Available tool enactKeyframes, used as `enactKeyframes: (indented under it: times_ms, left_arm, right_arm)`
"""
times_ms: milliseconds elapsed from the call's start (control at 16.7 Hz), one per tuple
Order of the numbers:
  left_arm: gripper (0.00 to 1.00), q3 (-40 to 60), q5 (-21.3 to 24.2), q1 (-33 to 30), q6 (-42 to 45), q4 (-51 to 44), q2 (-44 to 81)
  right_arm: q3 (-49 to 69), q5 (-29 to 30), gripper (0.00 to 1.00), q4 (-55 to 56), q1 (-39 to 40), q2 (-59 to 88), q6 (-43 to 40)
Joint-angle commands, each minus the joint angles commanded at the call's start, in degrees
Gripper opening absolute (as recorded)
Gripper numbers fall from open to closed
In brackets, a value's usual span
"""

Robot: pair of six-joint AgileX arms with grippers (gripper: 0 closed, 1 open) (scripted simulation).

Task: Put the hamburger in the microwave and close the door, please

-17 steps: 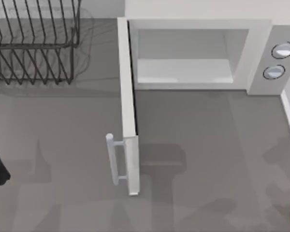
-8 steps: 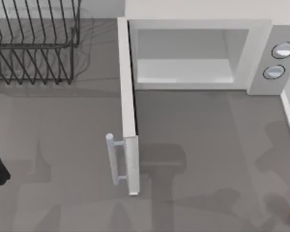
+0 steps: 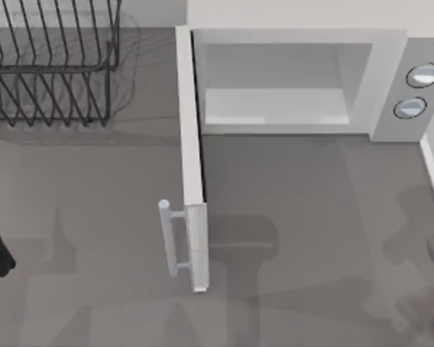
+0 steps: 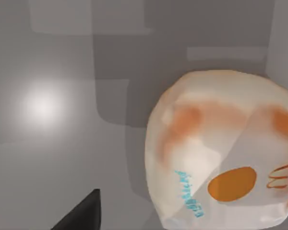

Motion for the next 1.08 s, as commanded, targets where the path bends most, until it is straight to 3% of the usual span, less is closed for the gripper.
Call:
enactKeyframes:
  times_ms: [360,660,1080]
  left_arm:
    - [1.0,0.0,0.0,0.0,0.0,0.0,0.0]
    - [1.0,0.0,0.0,0.0,0.0,0.0,0.0]
    - [1.0,0.0,0.0,0.0,0.0,0.0,0.0]
  right_arm:
    - [-7.47,-0.02,1.0,15.57,0.19,7.75,0.31]
    - [-8.23,-0.02,1.0,16.93,0.2,8.56,0.35]
    - [-8.23,-0.02,0.47,16.93,0.2,8.56,0.35]
